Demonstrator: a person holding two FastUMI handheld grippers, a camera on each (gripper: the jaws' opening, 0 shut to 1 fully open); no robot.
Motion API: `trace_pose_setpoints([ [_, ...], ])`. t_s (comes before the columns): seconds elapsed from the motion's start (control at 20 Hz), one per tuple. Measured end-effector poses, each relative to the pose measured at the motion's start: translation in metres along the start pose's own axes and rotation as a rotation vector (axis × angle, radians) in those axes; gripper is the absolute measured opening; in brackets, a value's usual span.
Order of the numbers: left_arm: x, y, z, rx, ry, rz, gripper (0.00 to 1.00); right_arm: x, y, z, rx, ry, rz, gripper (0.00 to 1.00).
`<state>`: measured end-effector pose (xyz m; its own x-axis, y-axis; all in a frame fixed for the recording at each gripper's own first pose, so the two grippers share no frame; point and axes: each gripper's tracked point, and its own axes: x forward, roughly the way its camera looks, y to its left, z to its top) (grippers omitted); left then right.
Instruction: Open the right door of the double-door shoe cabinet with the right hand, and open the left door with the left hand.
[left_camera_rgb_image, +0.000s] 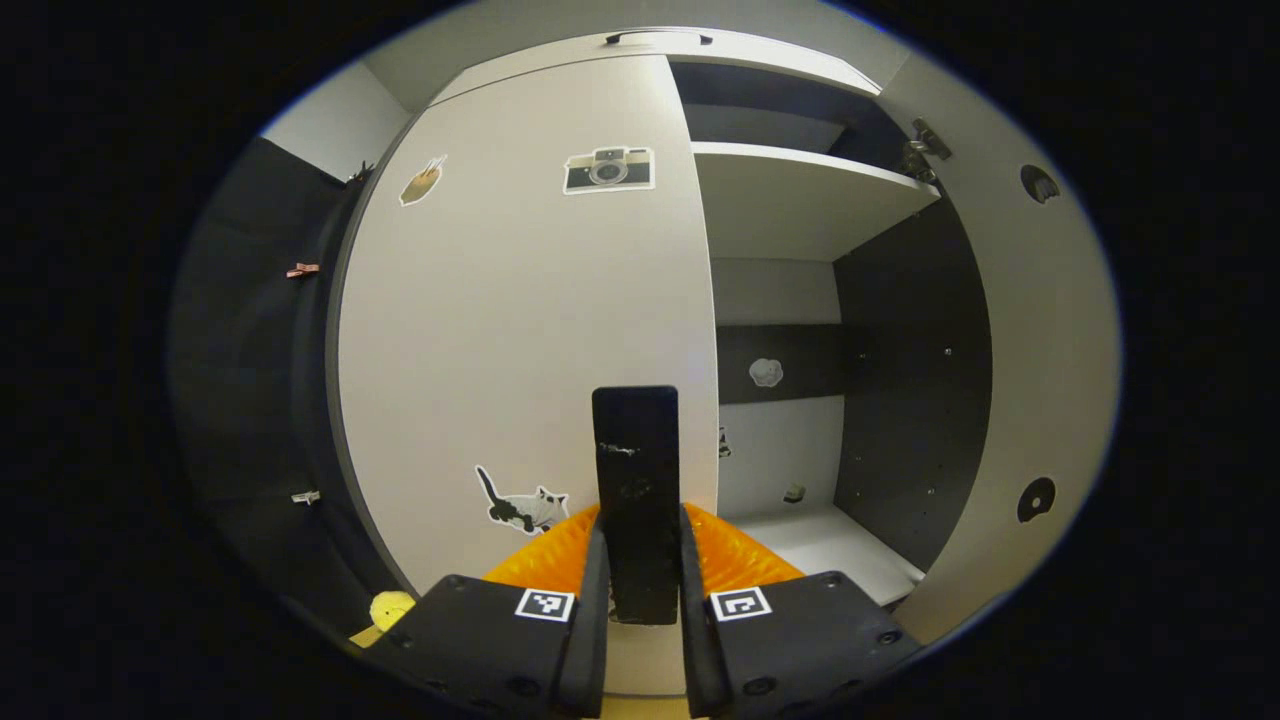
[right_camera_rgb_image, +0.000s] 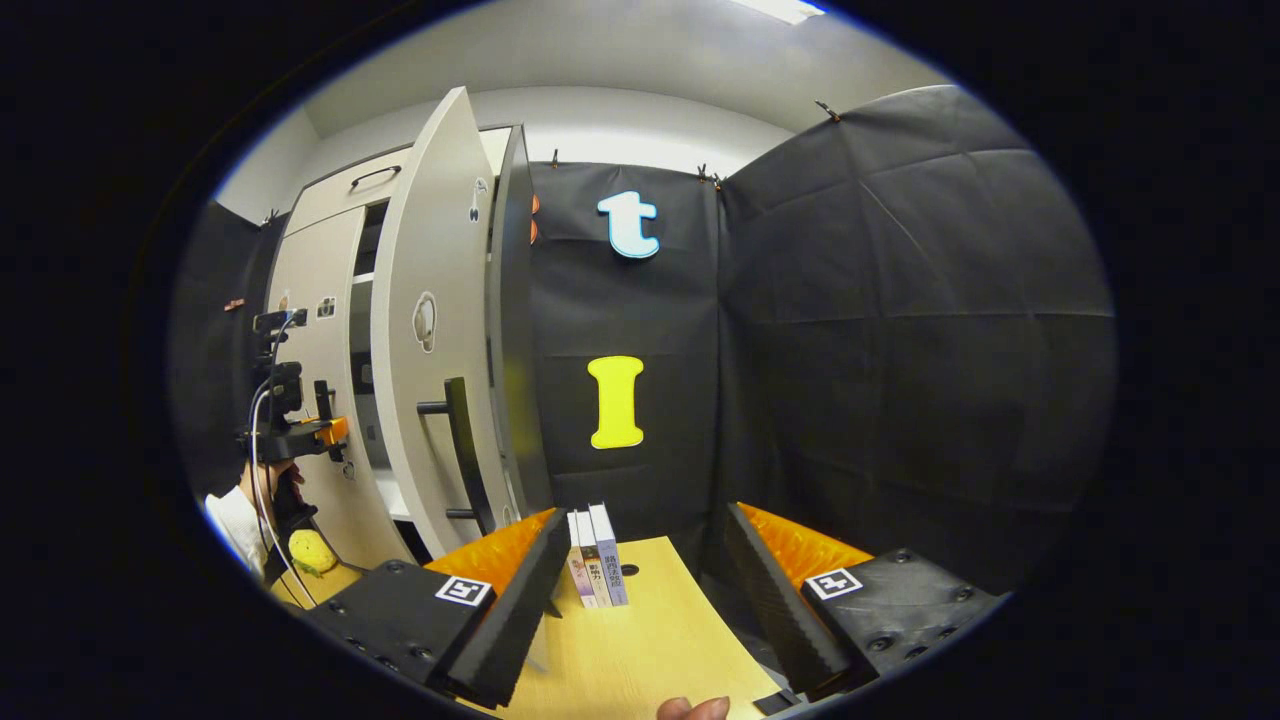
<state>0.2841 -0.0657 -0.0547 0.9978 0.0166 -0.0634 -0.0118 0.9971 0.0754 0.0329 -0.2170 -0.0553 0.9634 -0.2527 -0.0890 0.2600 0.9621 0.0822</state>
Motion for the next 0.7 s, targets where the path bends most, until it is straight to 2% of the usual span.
trace_pose_setpoints([
  [0.15, 0.0, 0.0, 0.001, -0.014, 0.003, -0.009, 0.33, -0.007, -0.005, -0.001, -0.003, 0.003, -0.024, 0.98],
  [0.3, -0.001, 0.001, 0.002, -0.029, 0.009, -0.008, 0.23, -0.019, -0.006, 0.0, -0.009, 0.023, -0.046, 0.98],
  [0.55, -0.008, 0.003, 0.001, -0.062, 0.016, -0.049, 0.18, -0.032, -0.007, 0.011, -0.07, -0.02, -0.069, 0.98],
  [0.7, -0.014, 0.009, -0.002, -0.079, 0.021, -0.074, 0.18, -0.033, 0.003, 0.014, -0.056, -0.03, -0.048, 0.98],
])
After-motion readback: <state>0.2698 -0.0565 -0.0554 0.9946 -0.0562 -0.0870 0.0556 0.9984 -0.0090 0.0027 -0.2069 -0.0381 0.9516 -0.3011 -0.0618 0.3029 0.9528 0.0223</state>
